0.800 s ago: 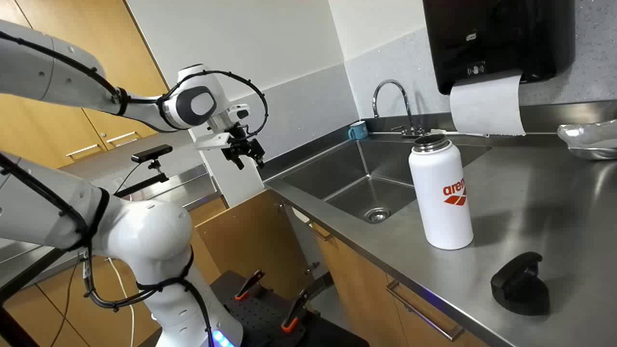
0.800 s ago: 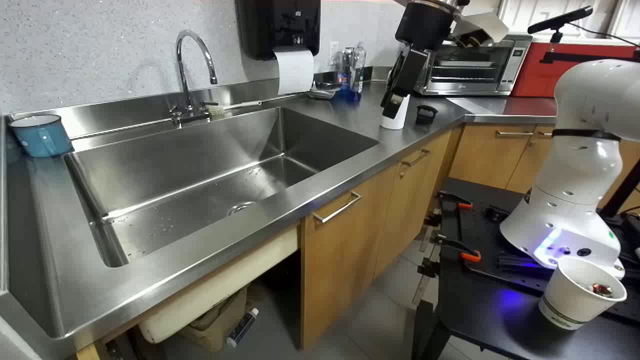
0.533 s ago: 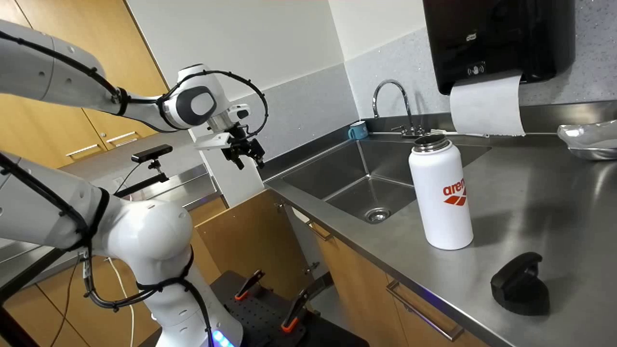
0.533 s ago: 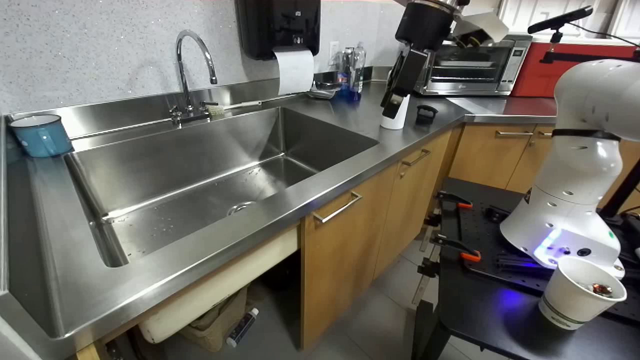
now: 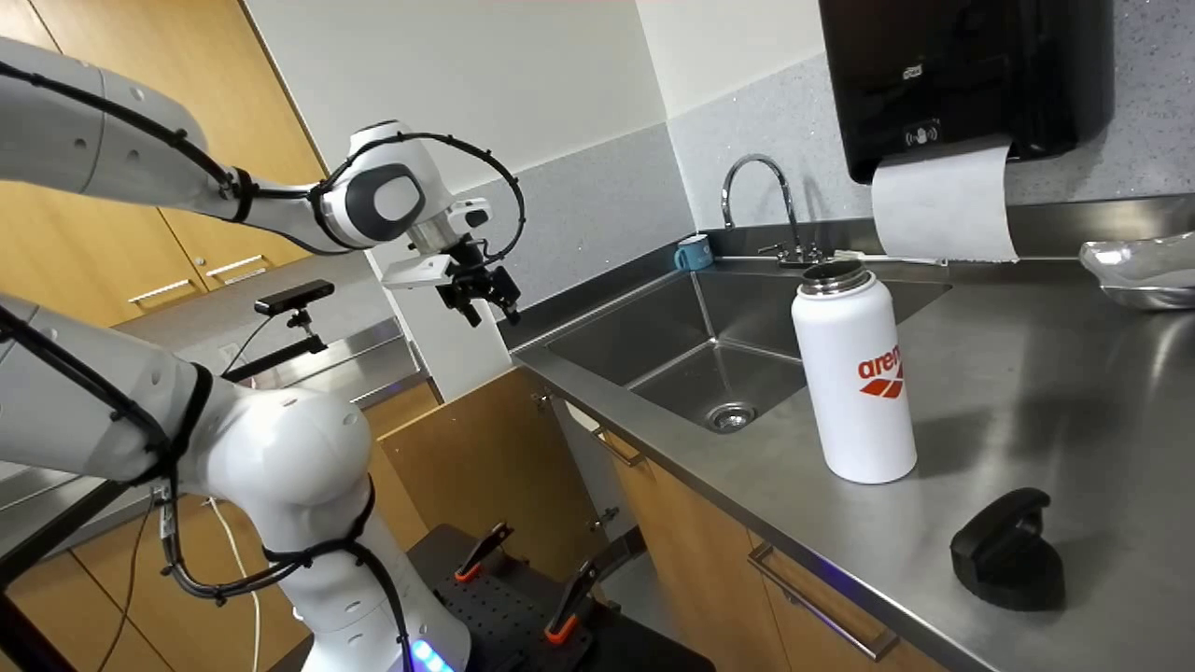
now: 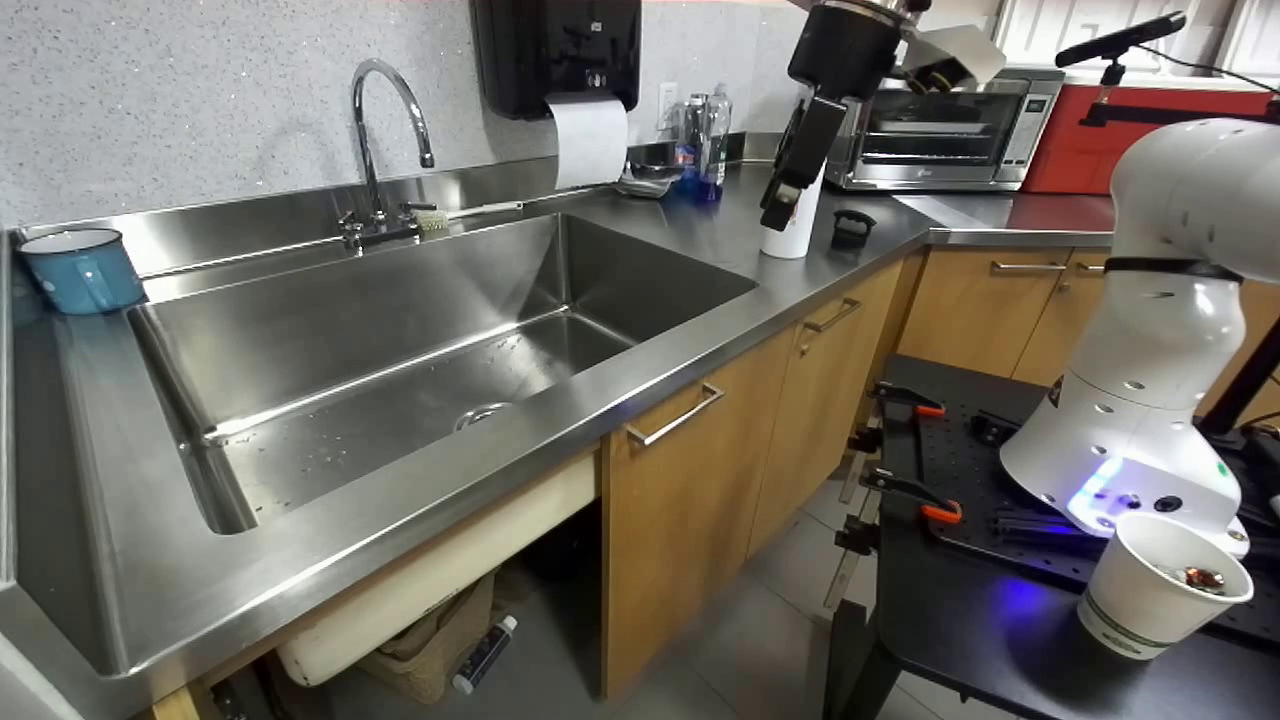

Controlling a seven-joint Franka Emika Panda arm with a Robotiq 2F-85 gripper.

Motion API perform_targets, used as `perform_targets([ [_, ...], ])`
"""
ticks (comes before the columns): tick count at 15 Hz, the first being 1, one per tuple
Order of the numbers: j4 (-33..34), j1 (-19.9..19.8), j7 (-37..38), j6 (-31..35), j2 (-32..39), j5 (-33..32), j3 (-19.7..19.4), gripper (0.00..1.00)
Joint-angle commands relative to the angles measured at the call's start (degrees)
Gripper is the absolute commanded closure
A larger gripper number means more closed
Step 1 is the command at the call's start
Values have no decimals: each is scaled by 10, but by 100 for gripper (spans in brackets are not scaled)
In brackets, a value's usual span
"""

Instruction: Take the lid off the counter and put it on the bottle

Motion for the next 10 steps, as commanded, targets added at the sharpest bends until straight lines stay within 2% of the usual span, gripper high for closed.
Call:
perform_targets([
  [1,-13,-46,22,-20,-27,-31,-16,0],
  [10,-26,-233,43,-145,-79,-163,-100,0],
])
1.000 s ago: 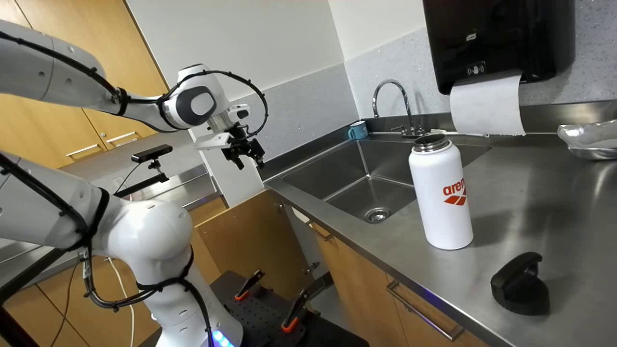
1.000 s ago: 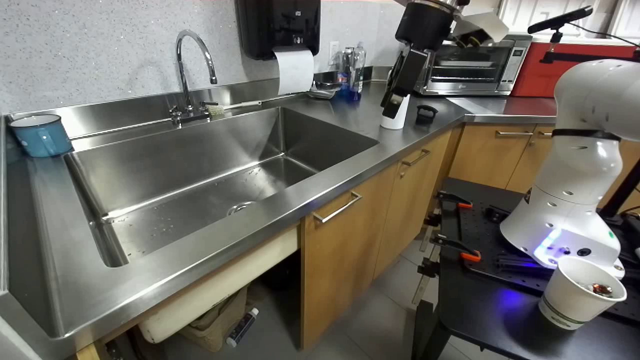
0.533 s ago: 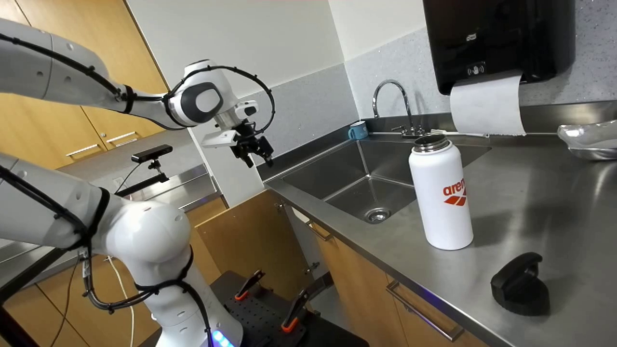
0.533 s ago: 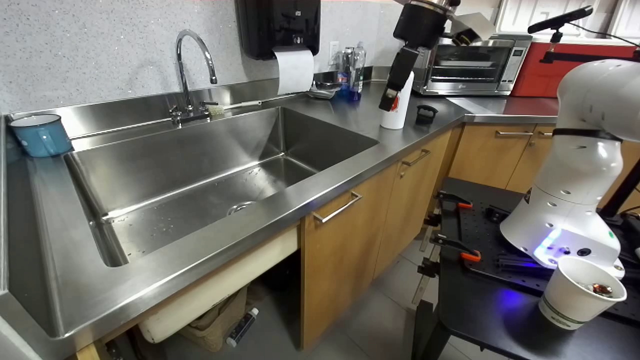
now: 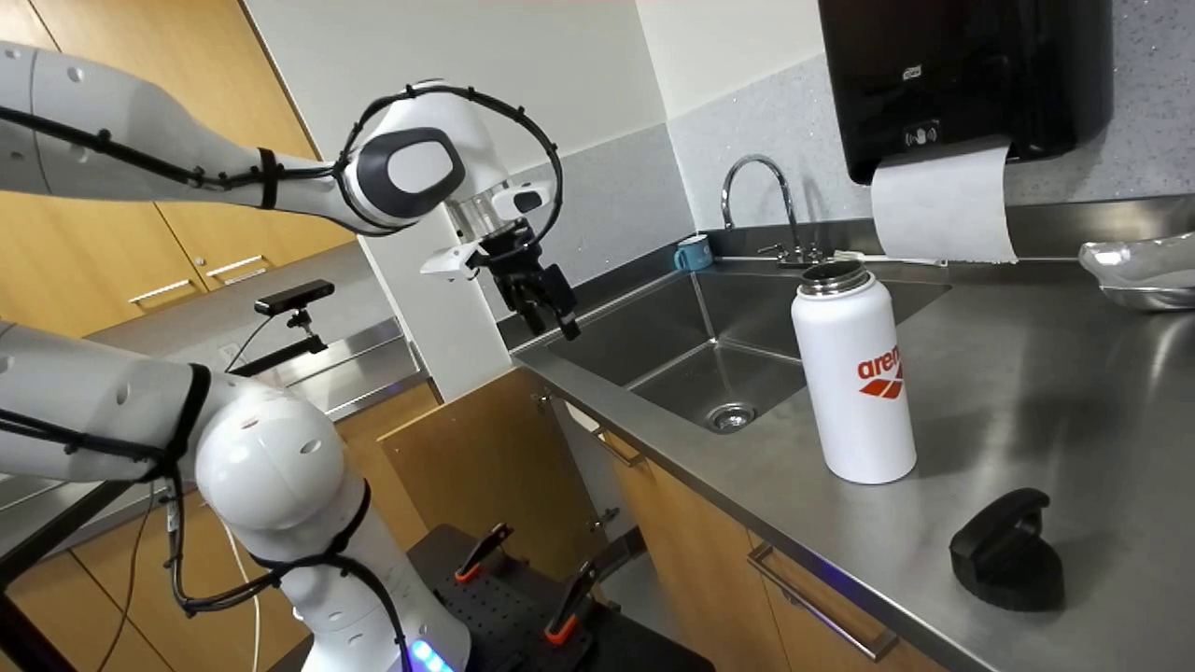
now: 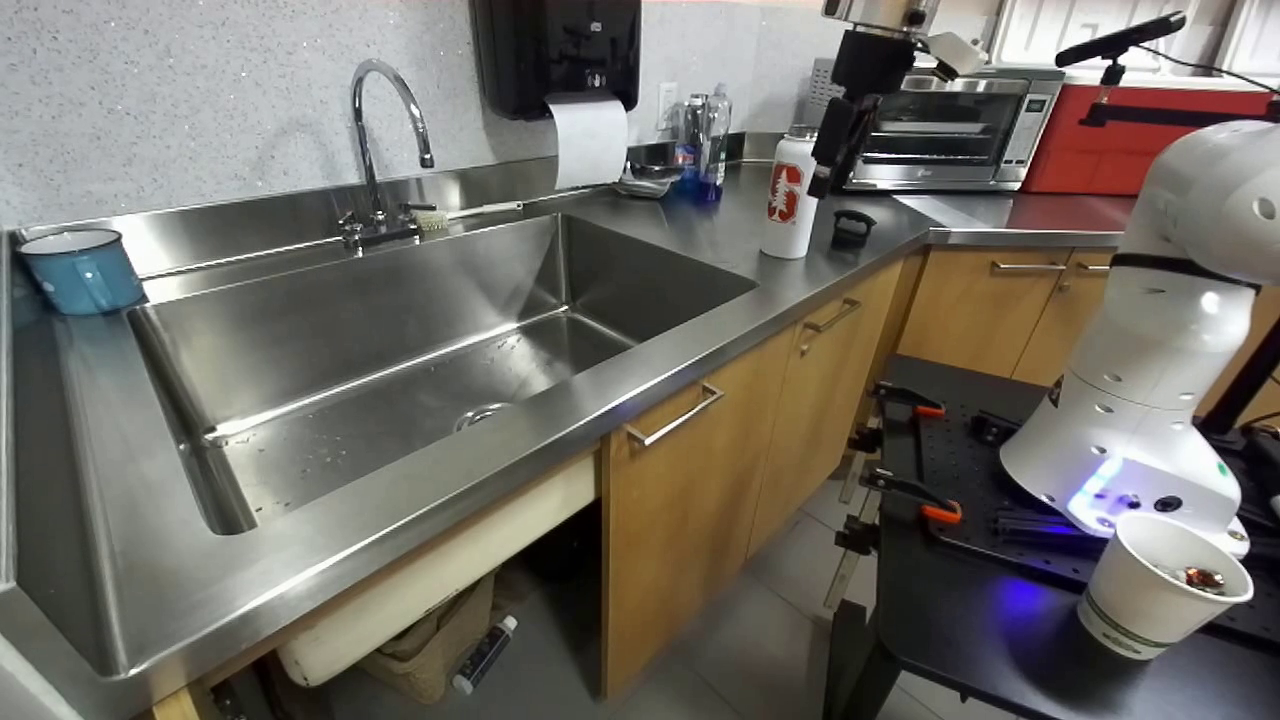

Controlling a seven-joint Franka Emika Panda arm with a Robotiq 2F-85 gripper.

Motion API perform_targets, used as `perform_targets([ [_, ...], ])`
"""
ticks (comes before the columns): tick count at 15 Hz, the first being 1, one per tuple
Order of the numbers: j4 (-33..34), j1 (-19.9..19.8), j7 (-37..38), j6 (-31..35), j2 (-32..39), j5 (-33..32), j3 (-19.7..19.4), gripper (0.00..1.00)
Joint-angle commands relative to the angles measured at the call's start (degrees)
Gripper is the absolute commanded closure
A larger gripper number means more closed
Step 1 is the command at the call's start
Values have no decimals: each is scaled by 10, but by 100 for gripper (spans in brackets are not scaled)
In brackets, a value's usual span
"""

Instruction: Take the lid off the counter and put it on the bottle

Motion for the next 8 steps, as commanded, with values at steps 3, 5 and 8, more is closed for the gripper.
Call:
perform_targets([
  [3,-15,-108,18,-30,-37,-84,-52,0],
  [5,-17,-150,21,-14,-32,-114,-77,0],
  [8,-11,-205,18,14,-12,-154,-124,0],
])
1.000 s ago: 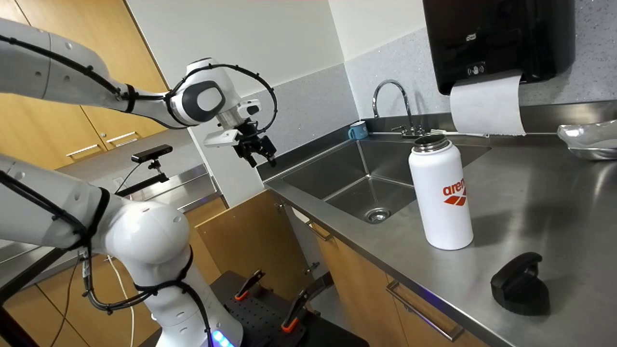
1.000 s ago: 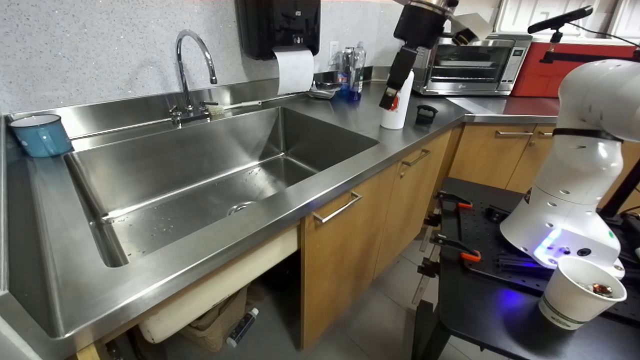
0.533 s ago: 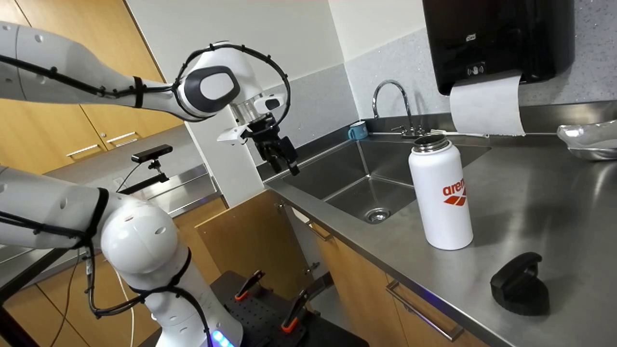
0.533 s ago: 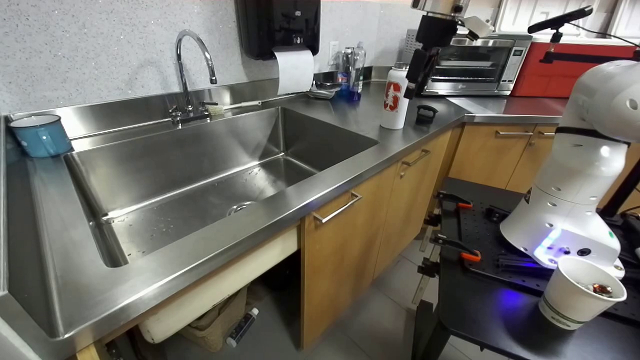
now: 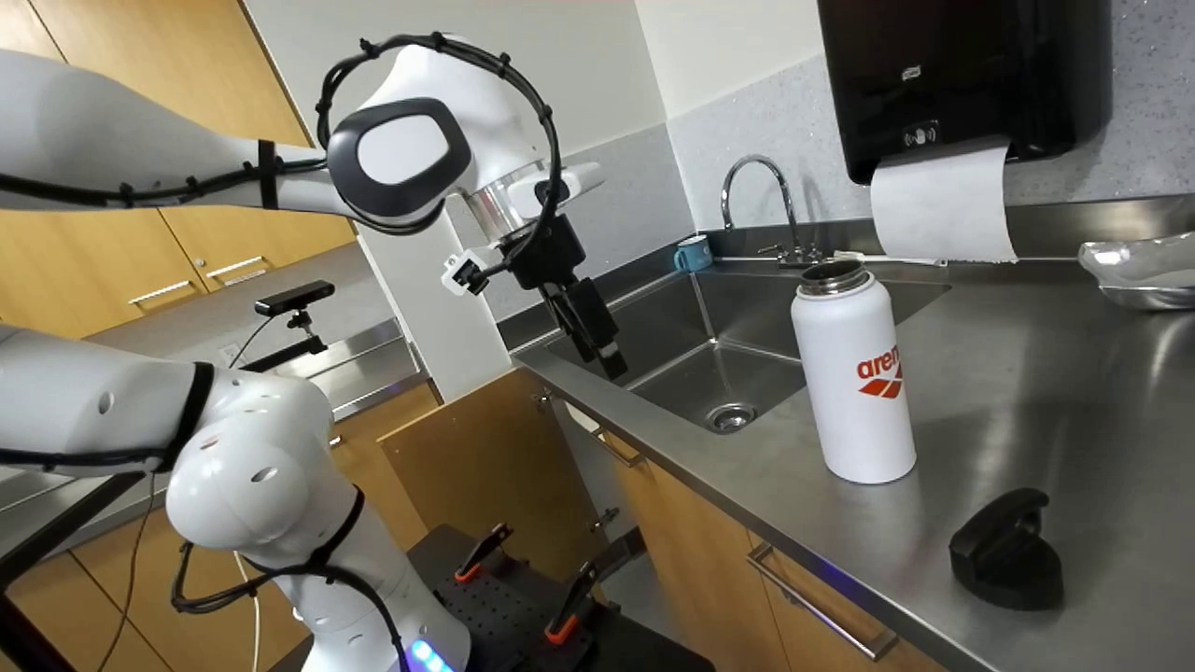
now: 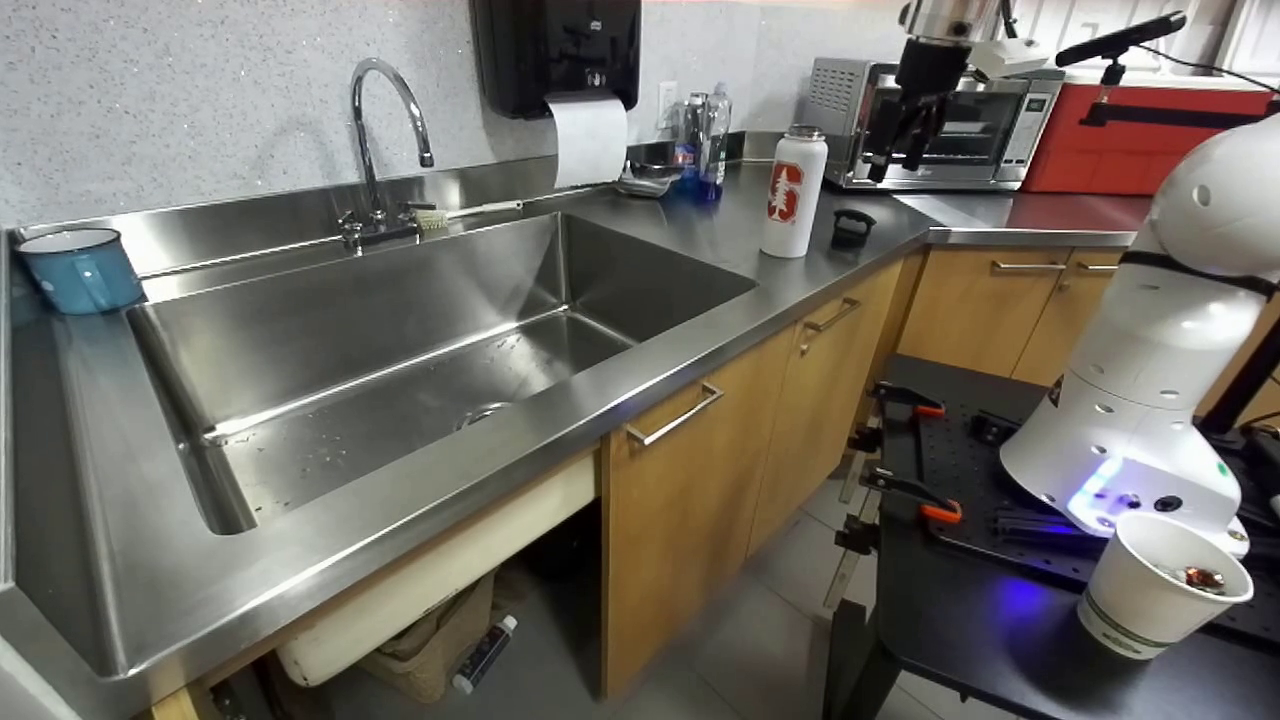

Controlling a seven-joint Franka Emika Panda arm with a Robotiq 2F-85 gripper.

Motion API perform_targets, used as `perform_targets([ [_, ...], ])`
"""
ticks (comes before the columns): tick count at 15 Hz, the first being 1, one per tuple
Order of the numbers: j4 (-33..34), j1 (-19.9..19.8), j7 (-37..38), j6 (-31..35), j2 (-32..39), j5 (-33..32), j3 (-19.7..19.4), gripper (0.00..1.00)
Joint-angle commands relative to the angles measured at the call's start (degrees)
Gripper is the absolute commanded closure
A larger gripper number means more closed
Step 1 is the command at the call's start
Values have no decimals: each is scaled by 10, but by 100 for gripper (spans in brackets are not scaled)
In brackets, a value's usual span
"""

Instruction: Take the lid off the counter and put it on the bottle

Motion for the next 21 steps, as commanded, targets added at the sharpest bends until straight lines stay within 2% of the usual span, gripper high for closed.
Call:
perform_targets([
  [1,-3,-60,15,61,18,-39,-47,0],
  [4,11,-89,-9,121,48,-51,-96,0],
  [5,15,-89,-30,136,55,-48,-109,0],
  [6,11,-65,-65,123,30,-15,-120,0],
  [7,3,-90,-41,120,33,-28,-102,0],
  [13,2,-90,-48,121,33,-26,-103,0],
  [14,12,-99,-36,158,60,-40,-104,0],
  [17,64,-105,-51,217,139,-36,-136,0],
  [21,142,-88,-165,248,256,-36,-191,0],
])
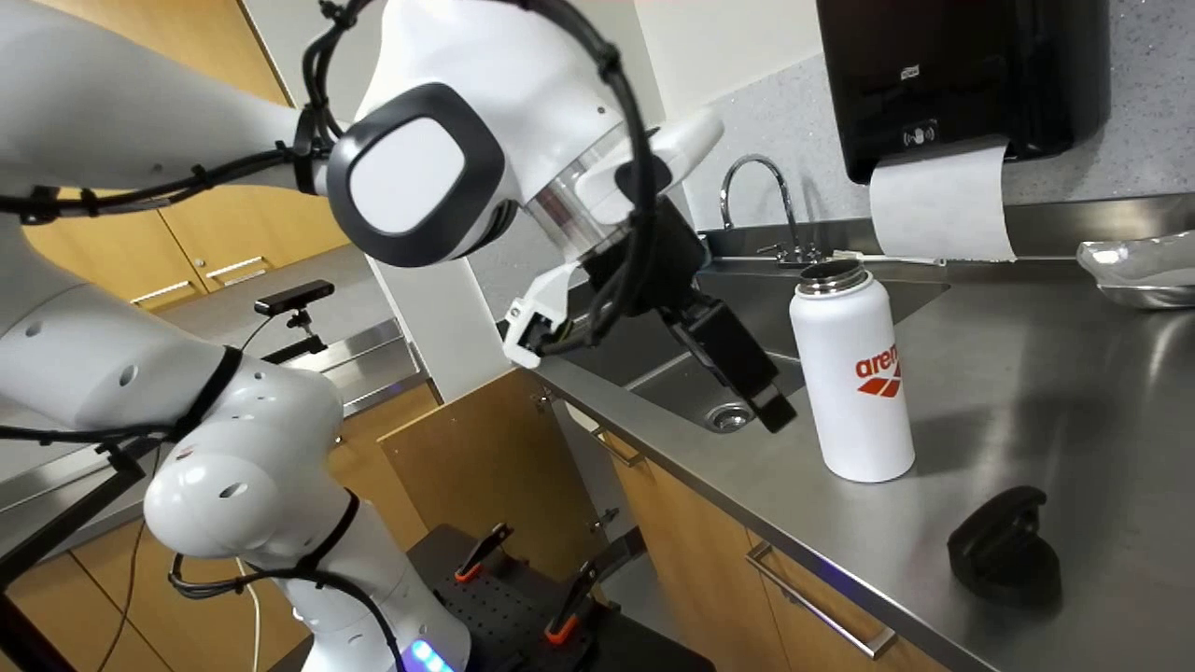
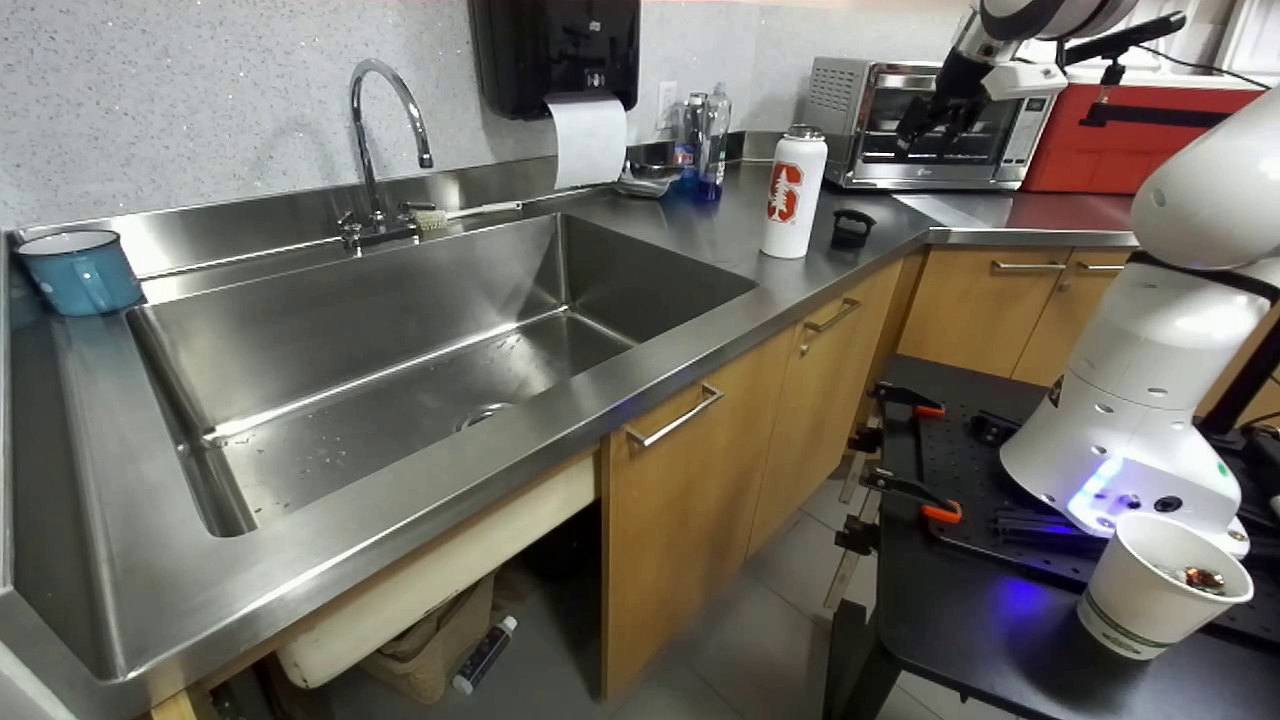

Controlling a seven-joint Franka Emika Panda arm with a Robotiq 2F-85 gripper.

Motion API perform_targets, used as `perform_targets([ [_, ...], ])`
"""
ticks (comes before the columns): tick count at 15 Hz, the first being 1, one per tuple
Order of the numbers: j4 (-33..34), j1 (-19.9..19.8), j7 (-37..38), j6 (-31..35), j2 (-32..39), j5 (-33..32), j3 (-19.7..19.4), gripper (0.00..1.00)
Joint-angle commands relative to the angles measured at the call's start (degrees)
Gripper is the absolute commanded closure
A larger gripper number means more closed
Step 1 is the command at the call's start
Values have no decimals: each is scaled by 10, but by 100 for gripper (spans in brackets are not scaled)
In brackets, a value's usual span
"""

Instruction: Take the lid off the counter and put it on the bottle

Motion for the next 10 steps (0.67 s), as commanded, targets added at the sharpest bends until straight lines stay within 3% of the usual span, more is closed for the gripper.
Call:
perform_targets([
  [1,91,14,-92,29,140,4,-38,0],
  [4,132,54,-188,88,218,58,-91,0],
  [6,144,90,-243,115,258,141,-121,0],
  [10,179,112,-339,87,338,318,-121,0],
])
